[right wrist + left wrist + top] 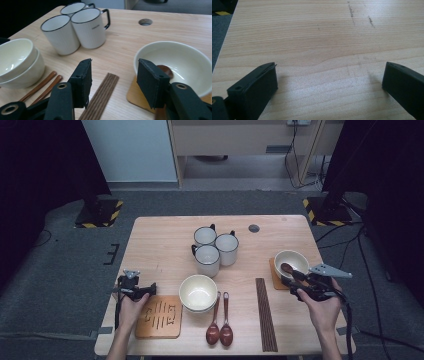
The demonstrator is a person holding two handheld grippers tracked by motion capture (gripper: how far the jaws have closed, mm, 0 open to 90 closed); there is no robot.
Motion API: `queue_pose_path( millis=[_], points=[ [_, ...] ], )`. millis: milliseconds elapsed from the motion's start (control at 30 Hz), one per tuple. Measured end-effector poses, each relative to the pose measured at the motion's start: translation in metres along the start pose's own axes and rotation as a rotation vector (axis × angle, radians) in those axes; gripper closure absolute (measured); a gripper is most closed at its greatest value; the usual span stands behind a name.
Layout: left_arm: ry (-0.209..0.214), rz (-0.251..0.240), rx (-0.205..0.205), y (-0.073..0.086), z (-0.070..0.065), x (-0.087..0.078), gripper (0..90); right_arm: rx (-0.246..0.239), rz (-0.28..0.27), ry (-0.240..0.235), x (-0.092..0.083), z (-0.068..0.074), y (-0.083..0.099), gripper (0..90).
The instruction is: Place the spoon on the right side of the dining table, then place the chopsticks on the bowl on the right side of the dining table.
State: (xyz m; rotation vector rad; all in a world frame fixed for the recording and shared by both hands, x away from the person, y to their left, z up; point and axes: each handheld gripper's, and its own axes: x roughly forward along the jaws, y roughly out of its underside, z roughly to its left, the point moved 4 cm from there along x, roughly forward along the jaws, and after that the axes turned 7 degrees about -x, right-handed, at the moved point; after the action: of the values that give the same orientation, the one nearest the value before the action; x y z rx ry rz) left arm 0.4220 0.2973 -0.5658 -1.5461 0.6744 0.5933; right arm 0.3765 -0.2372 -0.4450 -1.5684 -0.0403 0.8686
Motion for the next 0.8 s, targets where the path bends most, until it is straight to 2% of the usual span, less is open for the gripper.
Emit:
queue_pose_path(
  millis=[200,367,667,800],
  points=[
    [0.0,0.0,0.0,0.0,0.0,0.0,0.0,-0.034,0.008,-0.029,0.007,0.015,0.003,48.0],
    [0.0,0.0,0.001,0.0,0.0,0.0,0.0,-0.048,0.018,-0.036,0.01,0.02,0.009,49.6],
    [0.002,-0.001,0.002,0.0,0.0,0.0,0.0,-0.048,0.05,-0.06,0.019,0.029,0.022,51.9],
    [0.002,0.0,0.002,0.0,0.0,0.0,0.0,-0.06,0.061,-0.053,0.022,0.03,0.026,52.8]
  ],
)
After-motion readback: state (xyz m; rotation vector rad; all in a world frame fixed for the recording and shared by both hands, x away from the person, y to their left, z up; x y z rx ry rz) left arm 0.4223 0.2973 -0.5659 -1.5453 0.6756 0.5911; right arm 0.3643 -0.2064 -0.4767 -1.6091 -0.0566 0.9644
